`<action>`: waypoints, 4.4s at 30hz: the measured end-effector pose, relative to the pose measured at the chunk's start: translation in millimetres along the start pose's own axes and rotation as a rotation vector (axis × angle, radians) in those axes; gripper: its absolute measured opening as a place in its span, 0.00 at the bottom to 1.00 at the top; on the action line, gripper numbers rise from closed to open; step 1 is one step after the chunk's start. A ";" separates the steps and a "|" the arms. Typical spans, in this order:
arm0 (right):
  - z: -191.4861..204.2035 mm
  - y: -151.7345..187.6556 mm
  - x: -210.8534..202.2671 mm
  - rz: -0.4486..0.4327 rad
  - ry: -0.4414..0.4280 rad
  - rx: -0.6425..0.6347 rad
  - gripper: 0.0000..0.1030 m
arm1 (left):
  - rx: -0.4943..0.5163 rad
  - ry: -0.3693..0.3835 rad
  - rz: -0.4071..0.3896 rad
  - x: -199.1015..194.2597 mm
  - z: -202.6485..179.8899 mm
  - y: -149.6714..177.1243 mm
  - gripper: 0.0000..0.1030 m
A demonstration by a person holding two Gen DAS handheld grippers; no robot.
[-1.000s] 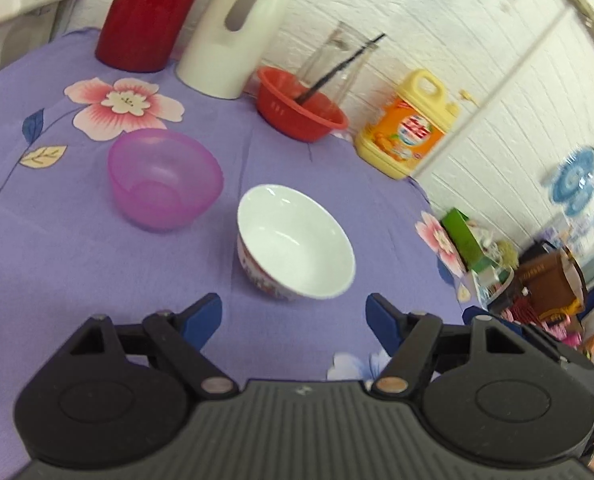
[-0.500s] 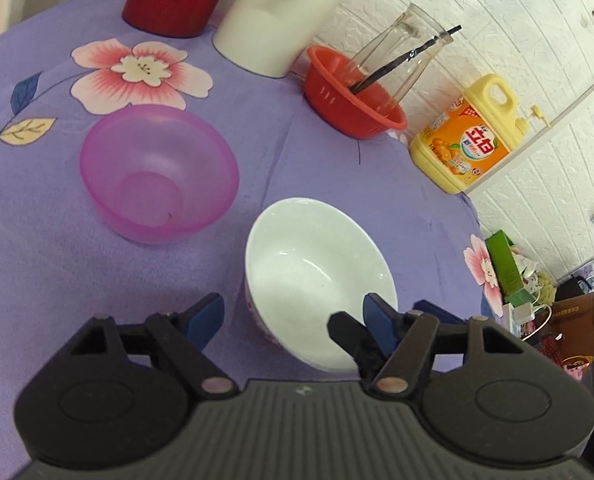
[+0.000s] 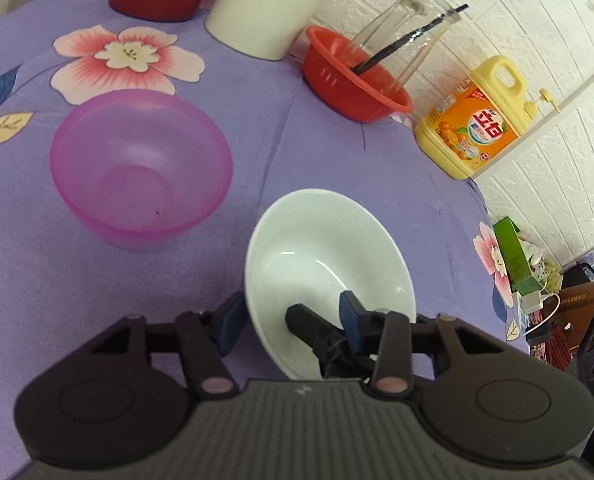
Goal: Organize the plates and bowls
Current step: 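Carry the white bowl with both grippers into the steel bowl and release, then move both grippers to the pink plastic bowl and grasp its rim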
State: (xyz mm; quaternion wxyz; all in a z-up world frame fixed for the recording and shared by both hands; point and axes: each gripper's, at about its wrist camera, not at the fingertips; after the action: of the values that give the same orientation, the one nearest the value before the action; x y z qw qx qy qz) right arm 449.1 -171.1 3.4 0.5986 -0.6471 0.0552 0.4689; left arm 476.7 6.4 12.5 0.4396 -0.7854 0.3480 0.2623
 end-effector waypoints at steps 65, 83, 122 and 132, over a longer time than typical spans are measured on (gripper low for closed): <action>86.6 174.4 -207.1 -0.198 0.139 0.071 1.00 | 0.223 0.130 -0.157 -180.6 -9.0 167.4 0.68; 100.4 117.9 -177.8 -0.168 0.084 -0.004 1.00 | 0.133 -0.046 -0.216 -191.6 91.0 90.6 0.70; 61.7 -60.5 75.8 0.078 0.001 -0.060 0.98 | 0.162 -0.150 -0.106 -3.1 99.8 -73.9 0.64; 83.4 -48.4 57.0 0.085 -0.021 -0.107 0.62 | 0.186 -0.118 -0.086 -16.5 81.2 -47.8 0.30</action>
State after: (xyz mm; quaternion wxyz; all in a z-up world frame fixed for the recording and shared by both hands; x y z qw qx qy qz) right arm 466.2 -60.9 13.0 0.5433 -0.6703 0.0513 0.5029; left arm 495.0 100.2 9.9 0.5413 -0.7384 0.3103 0.2557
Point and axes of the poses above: each gripper's, at about its wrist camera, not at the fingertips, and x roughly the way its jaws point, z to its left, y to its underside, and after that the axes turned 3 degrees about -y, right-handed
